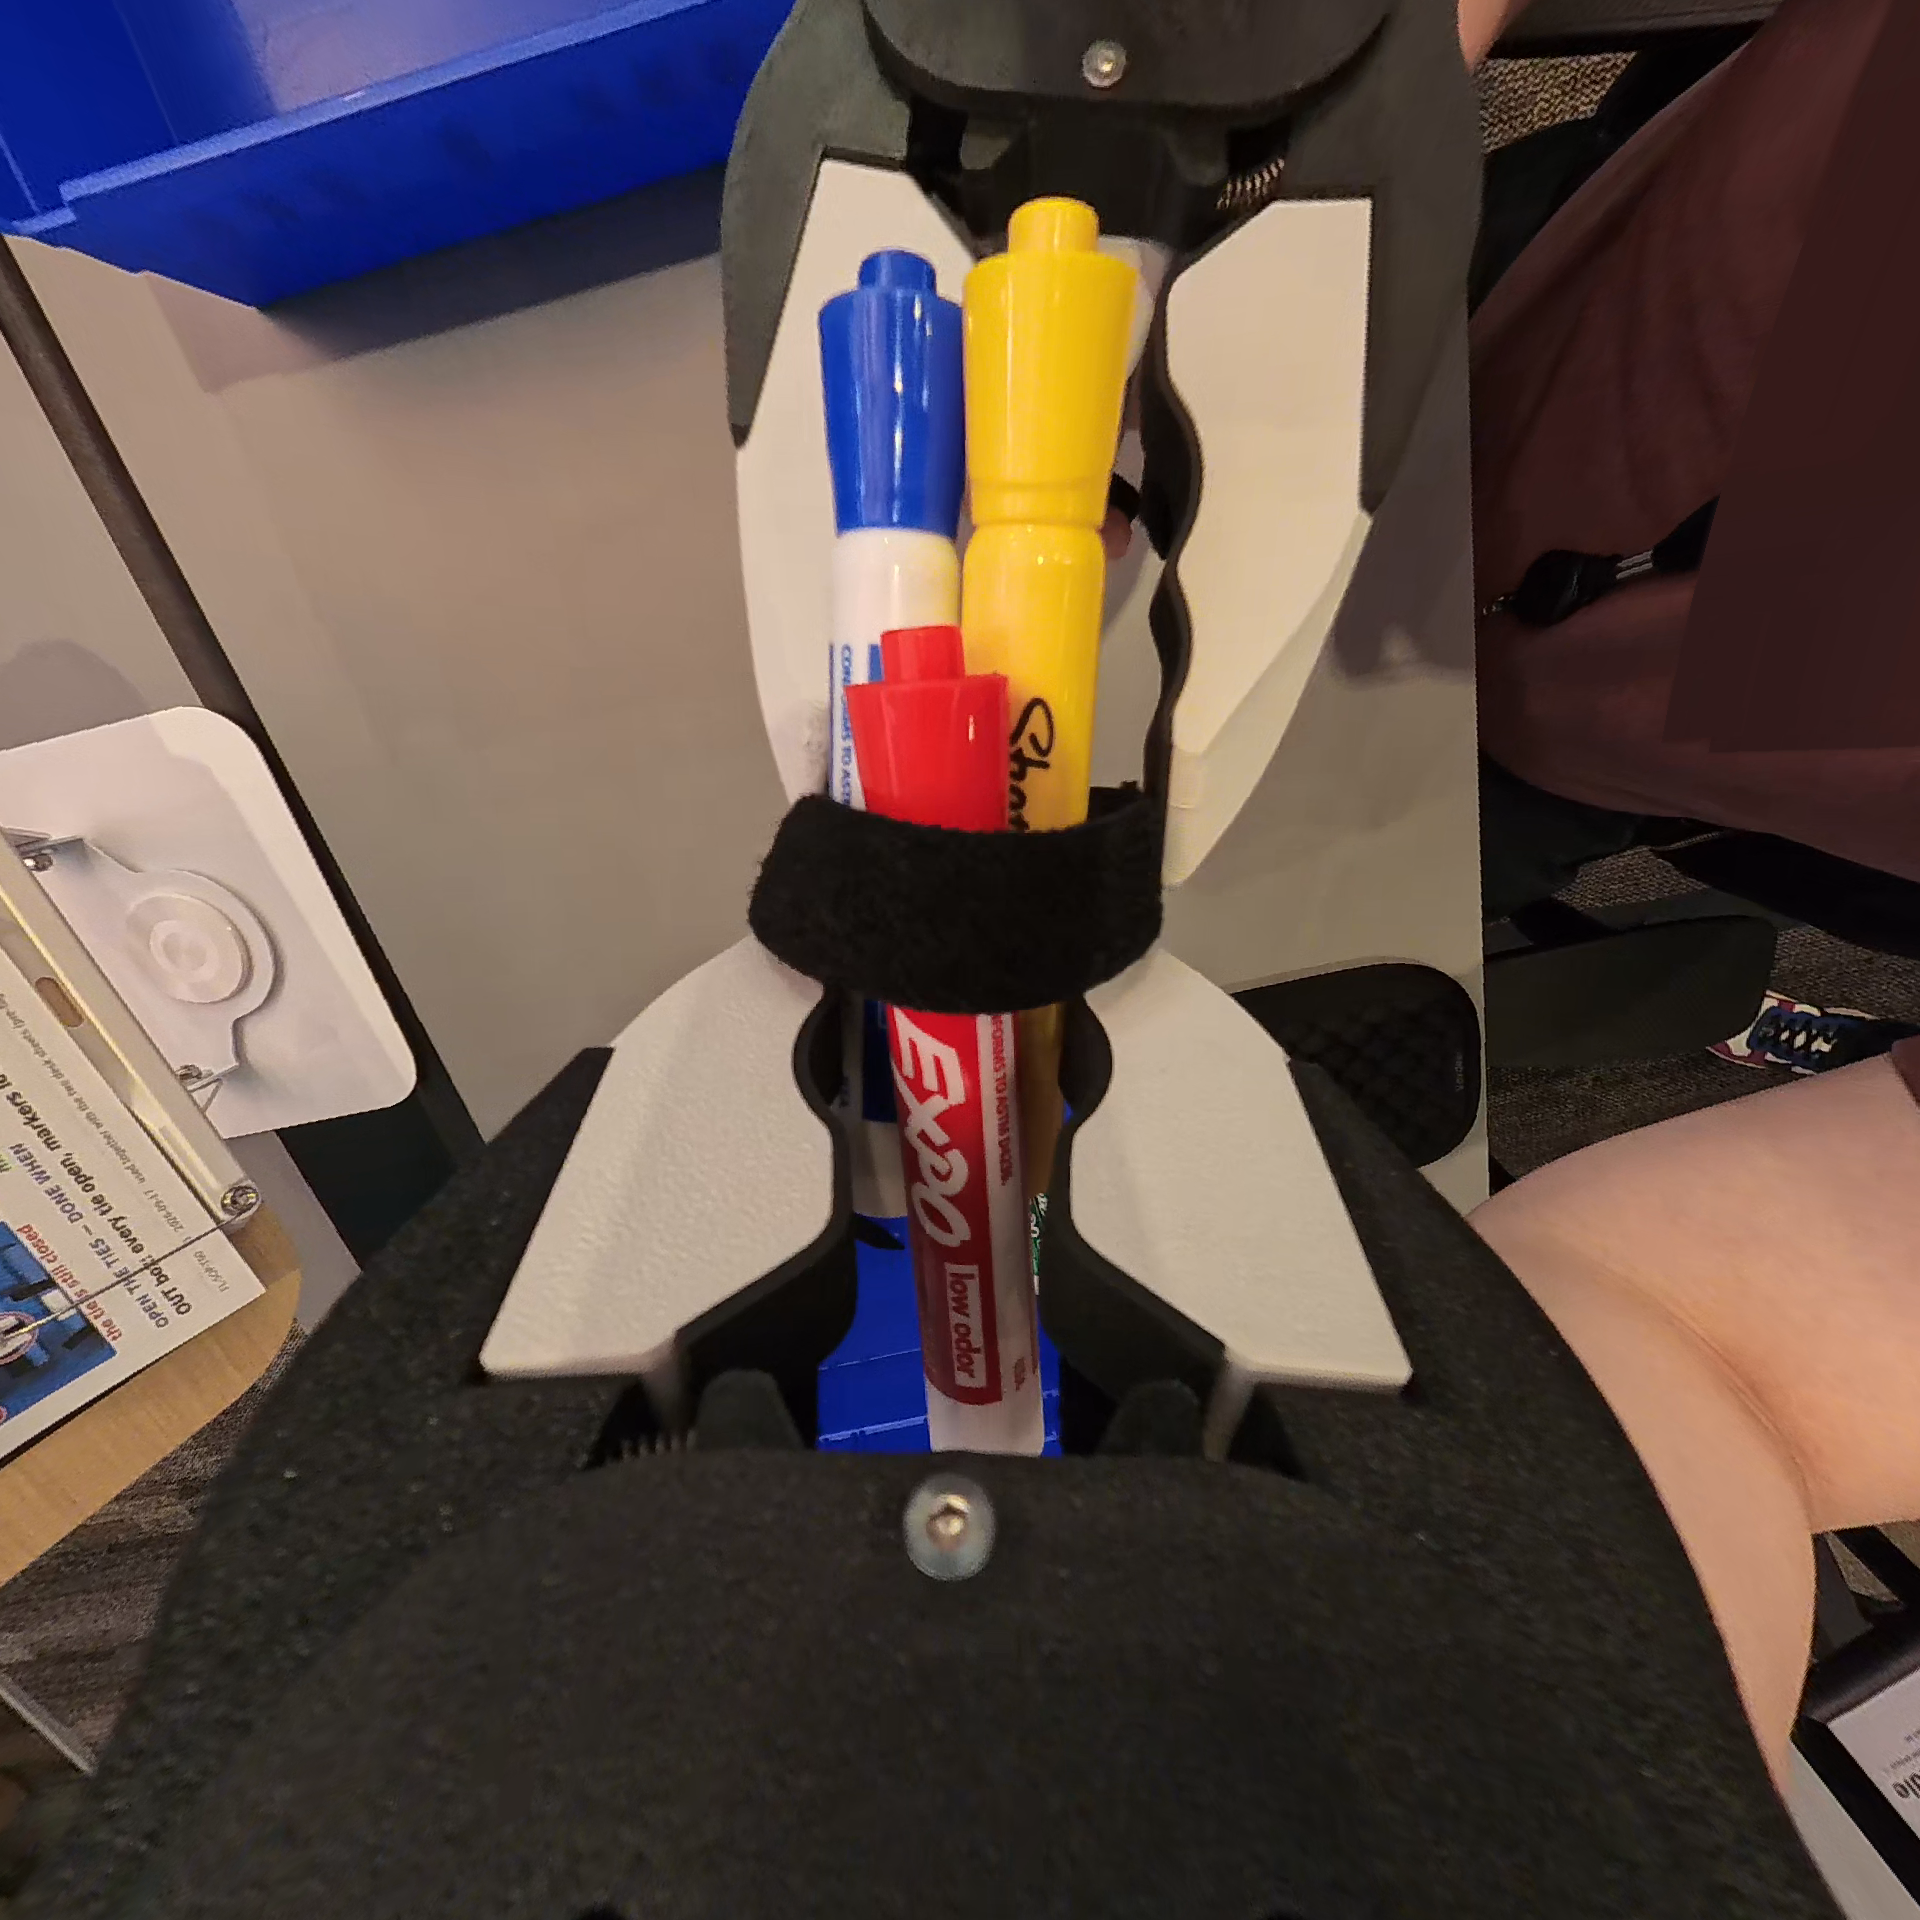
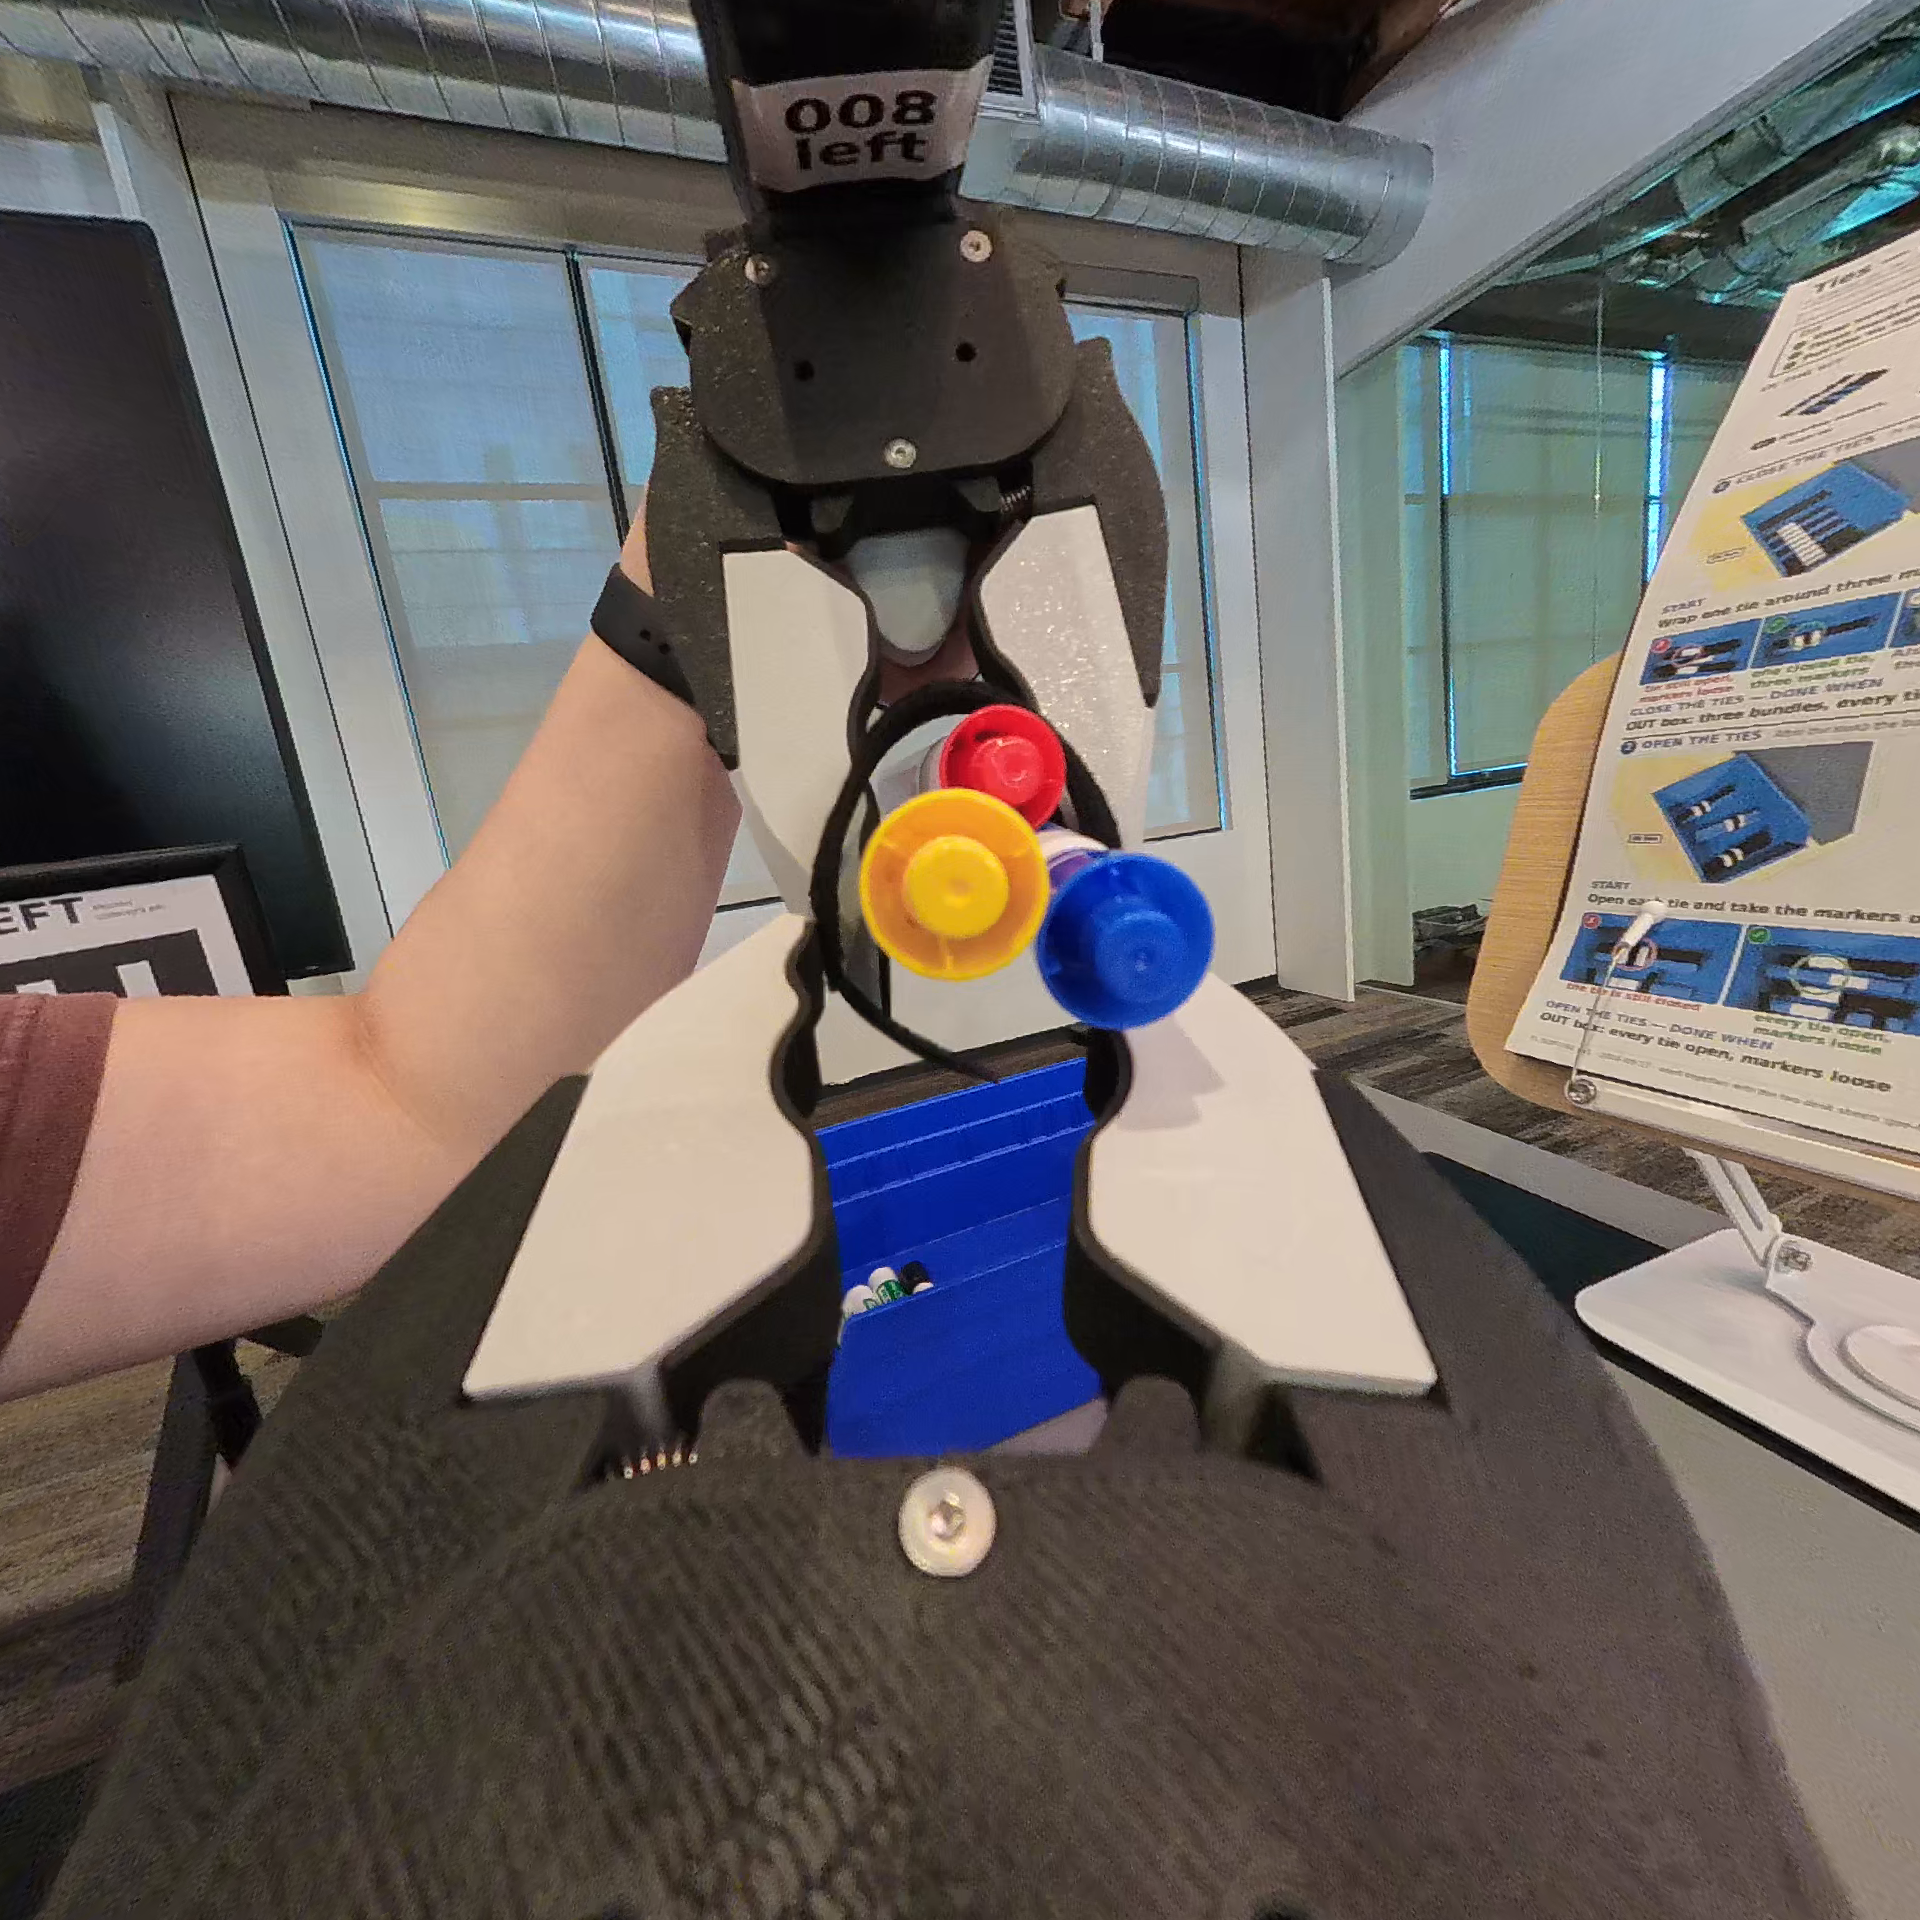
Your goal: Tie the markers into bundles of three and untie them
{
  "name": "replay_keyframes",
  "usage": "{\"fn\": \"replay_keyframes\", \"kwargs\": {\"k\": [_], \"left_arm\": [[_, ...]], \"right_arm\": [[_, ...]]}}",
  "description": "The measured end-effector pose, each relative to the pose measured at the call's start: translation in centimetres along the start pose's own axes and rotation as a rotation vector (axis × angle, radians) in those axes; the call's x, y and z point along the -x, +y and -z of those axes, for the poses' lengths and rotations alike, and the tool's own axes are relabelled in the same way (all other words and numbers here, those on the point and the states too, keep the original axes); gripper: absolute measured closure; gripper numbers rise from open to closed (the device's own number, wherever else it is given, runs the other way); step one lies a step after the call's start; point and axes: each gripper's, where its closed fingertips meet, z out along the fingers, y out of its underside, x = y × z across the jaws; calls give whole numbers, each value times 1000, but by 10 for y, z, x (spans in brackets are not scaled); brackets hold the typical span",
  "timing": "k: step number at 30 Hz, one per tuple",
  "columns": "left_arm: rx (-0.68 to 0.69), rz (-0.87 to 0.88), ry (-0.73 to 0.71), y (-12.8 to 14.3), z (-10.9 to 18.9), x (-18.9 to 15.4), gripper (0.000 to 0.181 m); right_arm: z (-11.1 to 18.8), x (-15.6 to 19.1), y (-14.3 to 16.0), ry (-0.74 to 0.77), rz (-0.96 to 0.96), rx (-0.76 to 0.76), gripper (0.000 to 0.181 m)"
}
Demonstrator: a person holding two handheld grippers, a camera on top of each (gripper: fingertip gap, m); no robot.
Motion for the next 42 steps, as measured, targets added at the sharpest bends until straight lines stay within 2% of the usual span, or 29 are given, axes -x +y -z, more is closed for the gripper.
{"fn": "replay_keyframes", "kwargs": {"k": [9, 13, 35, 42], "left_arm": [[-5, 0, 9, 1, 0, -2, 142], [-8, 1, 14, 0, 1, -3, 142], [-12, -17, 51, -2, -10, -7, 143], [-8, -7, 57, 0, -10, -7, 143]], "right_arm": [[1, 1, 2, -33, 33, 9, 144], [3, 2, 4, -65, 71, 22, 156], [8, 4, 14, -131, 531, 141, 174], [8, 6, 15, -145, 487, 130, 173]]}}
